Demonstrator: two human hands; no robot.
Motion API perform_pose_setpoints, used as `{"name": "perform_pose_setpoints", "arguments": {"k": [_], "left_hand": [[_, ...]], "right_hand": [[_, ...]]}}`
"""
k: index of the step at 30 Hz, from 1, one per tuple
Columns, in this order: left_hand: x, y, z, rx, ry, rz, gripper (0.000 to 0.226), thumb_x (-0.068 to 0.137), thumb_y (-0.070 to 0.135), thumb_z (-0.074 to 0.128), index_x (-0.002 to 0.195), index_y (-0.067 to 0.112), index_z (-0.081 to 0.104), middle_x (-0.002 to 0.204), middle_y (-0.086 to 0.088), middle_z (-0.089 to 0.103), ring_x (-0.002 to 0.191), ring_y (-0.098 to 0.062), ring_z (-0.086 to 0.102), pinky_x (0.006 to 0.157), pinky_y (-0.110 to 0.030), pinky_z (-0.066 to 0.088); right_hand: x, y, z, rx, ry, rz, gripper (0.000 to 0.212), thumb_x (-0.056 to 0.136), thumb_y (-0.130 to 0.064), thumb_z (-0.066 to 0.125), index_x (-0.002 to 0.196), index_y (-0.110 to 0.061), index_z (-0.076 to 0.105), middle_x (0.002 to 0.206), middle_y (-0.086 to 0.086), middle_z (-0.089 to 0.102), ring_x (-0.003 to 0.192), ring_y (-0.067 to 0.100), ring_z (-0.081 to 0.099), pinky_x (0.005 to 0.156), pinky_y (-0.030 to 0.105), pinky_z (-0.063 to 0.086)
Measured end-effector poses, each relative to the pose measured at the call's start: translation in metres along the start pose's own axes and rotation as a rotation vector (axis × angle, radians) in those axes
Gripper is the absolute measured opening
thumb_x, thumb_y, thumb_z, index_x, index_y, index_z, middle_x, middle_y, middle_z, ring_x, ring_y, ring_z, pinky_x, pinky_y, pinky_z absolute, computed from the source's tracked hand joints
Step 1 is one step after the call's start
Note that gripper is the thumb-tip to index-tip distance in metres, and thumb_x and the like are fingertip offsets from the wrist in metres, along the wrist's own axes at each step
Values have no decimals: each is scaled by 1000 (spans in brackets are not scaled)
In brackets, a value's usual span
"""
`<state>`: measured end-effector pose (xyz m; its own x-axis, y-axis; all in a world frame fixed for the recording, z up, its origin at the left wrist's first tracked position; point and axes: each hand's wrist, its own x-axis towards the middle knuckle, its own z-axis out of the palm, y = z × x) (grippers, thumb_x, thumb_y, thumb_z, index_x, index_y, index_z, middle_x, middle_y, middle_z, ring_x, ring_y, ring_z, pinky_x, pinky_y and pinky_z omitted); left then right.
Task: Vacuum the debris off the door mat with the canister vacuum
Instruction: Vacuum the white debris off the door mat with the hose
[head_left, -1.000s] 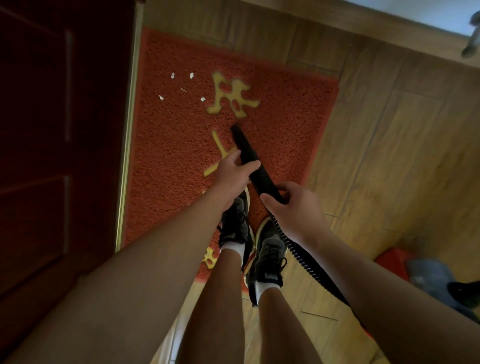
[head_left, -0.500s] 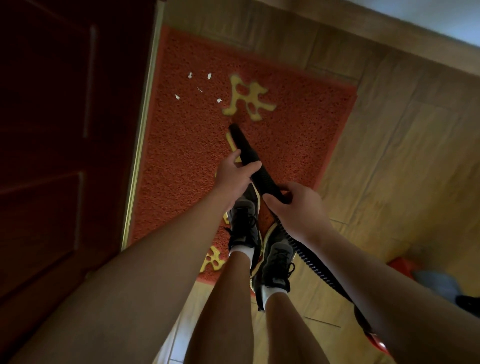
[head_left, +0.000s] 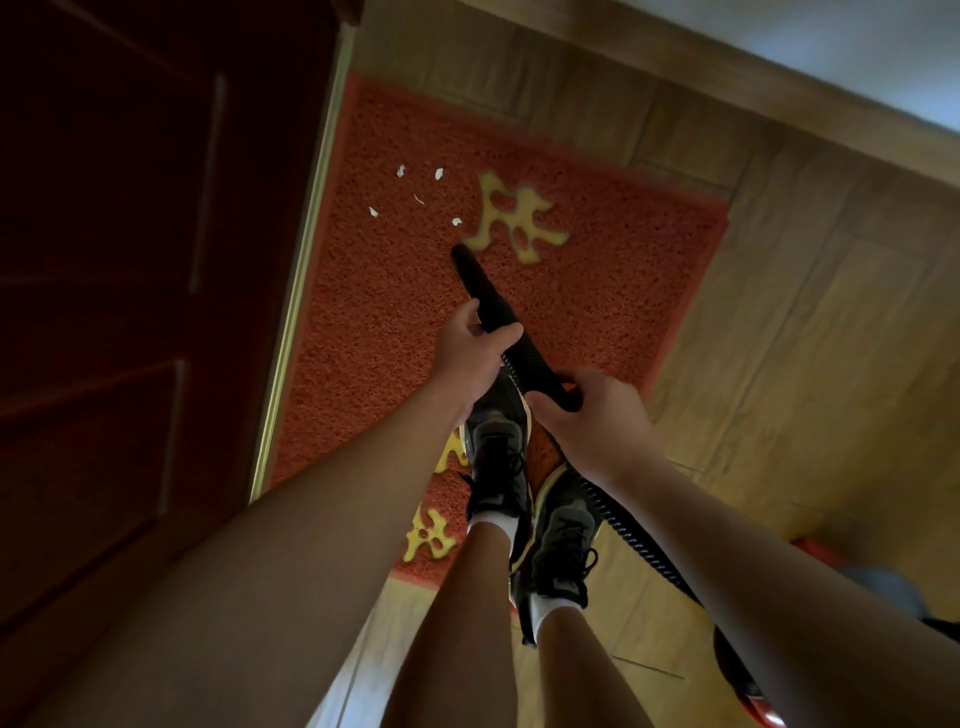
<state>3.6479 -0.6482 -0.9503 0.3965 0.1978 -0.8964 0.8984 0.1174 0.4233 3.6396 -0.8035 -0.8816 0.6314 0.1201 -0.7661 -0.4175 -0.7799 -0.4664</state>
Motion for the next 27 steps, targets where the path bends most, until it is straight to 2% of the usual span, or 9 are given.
{"name": "perform_pose_setpoints", "arguments": {"k": [4, 7, 12, 19, 23, 27], "left_hand": [[3, 9, -3, 9, -6, 11, 74, 95, 27, 73, 158, 22, 34, 145, -10, 55, 129, -31, 57, 109, -51, 48], [5, 14, -3, 10, -2, 22, 73, 95, 25, 72, 158, 21, 35, 144, -10, 55, 129, -31, 57, 111, -52, 46], [5, 23, -3, -3, 2, 24, 69, 98, 21, 69, 158, 19, 34, 145, -9, 55, 132, -31, 55, 113, -51, 44], [11, 28, -8, 1, 6, 23, 69, 95, 24, 72, 156, 20, 39, 140, -9, 59, 128, -30, 58, 111, -53, 46], [14, 33, -13, -33, -11, 23, 65, 98, 19, 68, 156, 17, 39, 141, -10, 58, 128, -29, 58, 106, -45, 50], [18, 40, -16, -9, 6, 61, 57, 96, 21, 70, 149, 18, 49, 135, -8, 62, 123, -28, 61, 107, -52, 49]], "right_hand": [[7, -6, 0, -2, 9, -19, 30, 95, -40, 65, 112, -16, 68, 71, 2, 68, 56, 21, 63, 50, 38, 50], [11, -8, 0, -6, 14, -33, 31, 95, -39, 64, 118, -19, 68, 70, 0, 66, 50, 16, 58, 44, 32, 43], [16, -12, 0, 5, 1, -23, 35, 95, -39, 65, 124, -19, 65, 70, -2, 64, 48, 14, 55, 41, 27, 40], [21, -21, 3, 10, 11, -32, 30, 94, -40, 66, 112, -15, 67, 72, 5, 66, 57, 28, 63, 48, 43, 49], [24, -28, 4, 12, 14, -37, 28, 94, -39, 66, 110, -16, 67, 70, 4, 65, 56, 27, 62, 46, 39, 47], [30, -35, 3, 14, 15, -45, 28, 94, -39, 66, 111, -17, 68, 70, 2, 65, 55, 23, 61, 46, 36, 45]]}}
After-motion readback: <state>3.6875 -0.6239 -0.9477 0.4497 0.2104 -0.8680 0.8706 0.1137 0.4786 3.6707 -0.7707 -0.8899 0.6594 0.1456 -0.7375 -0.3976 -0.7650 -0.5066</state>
